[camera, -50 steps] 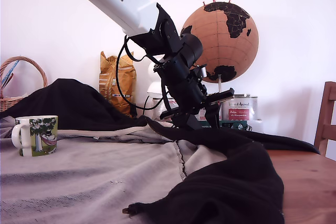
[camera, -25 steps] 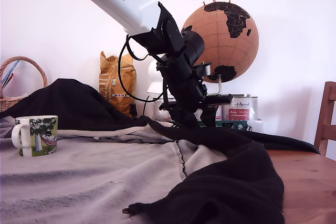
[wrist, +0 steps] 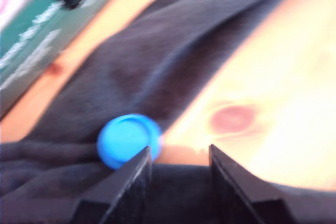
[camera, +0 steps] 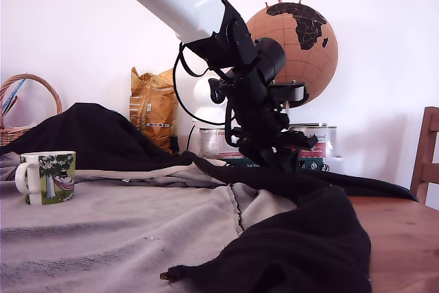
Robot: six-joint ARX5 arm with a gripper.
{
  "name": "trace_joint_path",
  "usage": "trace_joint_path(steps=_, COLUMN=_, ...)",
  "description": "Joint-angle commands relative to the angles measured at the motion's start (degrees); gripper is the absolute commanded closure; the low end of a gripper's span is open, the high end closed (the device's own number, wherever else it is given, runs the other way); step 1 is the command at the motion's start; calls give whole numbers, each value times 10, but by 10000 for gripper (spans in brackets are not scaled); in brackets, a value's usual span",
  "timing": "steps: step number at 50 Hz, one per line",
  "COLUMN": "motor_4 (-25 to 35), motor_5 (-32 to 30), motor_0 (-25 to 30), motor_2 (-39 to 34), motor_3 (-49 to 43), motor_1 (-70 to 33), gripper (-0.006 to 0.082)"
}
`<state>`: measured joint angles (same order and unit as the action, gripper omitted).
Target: Pick the blue coffee capsule and place it inside the green coffee cup
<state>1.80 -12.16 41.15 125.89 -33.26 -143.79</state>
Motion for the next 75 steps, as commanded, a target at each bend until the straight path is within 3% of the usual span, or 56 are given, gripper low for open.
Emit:
trace_joint_path(steps=1, motor_4=3, motor_5=-19, motor_0=-2, motor_2=7, motor_3=0, motor_1=-29, gripper=460)
trace_joint_path(steps=19, motor_4=-63, motor_5=-124, motor_0=1, motor_2=7, motor_3=3, motor_1=-49, gripper=460)
trace_joint_path(steps=46, motor_4=-116, motor_5=-148, motor_0=-3, motor_2=7, motor_3=37, motor_1=-55, gripper=466)
trace_joint_path(steps=57, motor_4=-122, motor_5=-164, motor_0=-2, motor_2=7, motor_3=64, motor_1=-55, gripper=606)
trace_joint_path(steps=75, motor_4=-144, motor_5=-162, motor_0=-2, motor_2=18, motor_3=65, motor_1=-55, gripper=722)
